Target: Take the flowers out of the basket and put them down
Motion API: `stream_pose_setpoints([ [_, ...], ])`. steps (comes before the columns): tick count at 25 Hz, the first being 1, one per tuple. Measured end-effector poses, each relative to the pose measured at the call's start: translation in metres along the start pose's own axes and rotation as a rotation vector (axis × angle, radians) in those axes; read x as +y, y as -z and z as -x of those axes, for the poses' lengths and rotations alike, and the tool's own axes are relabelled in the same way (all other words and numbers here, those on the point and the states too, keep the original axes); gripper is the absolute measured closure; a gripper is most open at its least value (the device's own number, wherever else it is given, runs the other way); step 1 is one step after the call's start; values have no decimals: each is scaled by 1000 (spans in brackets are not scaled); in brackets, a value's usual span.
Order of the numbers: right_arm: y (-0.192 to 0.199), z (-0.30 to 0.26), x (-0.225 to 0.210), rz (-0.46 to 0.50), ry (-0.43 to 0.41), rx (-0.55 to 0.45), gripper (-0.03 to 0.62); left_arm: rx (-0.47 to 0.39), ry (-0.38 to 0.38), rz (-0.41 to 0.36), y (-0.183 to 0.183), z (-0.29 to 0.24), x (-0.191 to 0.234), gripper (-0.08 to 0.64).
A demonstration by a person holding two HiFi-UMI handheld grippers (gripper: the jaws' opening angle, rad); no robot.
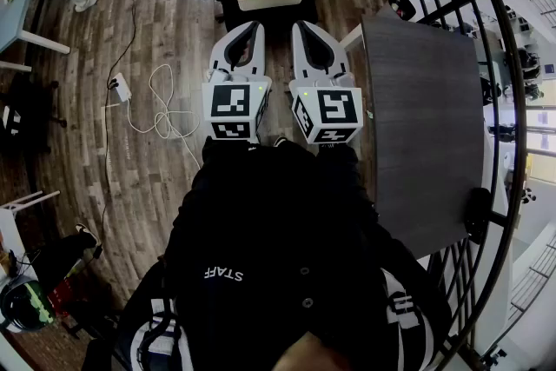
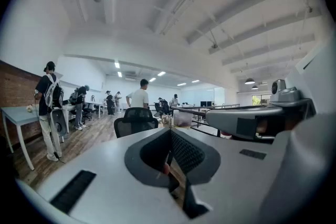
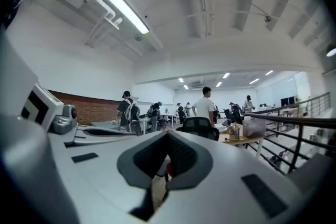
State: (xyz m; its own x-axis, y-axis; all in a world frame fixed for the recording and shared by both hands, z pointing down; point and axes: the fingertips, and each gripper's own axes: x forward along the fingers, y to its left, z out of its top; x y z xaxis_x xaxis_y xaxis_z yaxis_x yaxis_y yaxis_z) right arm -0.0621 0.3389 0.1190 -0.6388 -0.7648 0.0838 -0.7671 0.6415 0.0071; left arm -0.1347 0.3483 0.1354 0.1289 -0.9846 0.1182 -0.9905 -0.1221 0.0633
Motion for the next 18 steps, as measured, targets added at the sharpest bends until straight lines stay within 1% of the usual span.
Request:
stream_pose_setpoints([
  [7,-1,-15,11,-19,-15,-29,580,-4,20,-5,9,-6,15,558],
  [11,5,-24,14,-18,-8,-23,580,6,30,0,15,-10,24,558],
  [14,10,-31,13,-35,17,-21,580,17,40,4,22,-13,31,558],
  [18,21,-44,16,-53,29,8,580,28,54,19,31,-17,42,558],
])
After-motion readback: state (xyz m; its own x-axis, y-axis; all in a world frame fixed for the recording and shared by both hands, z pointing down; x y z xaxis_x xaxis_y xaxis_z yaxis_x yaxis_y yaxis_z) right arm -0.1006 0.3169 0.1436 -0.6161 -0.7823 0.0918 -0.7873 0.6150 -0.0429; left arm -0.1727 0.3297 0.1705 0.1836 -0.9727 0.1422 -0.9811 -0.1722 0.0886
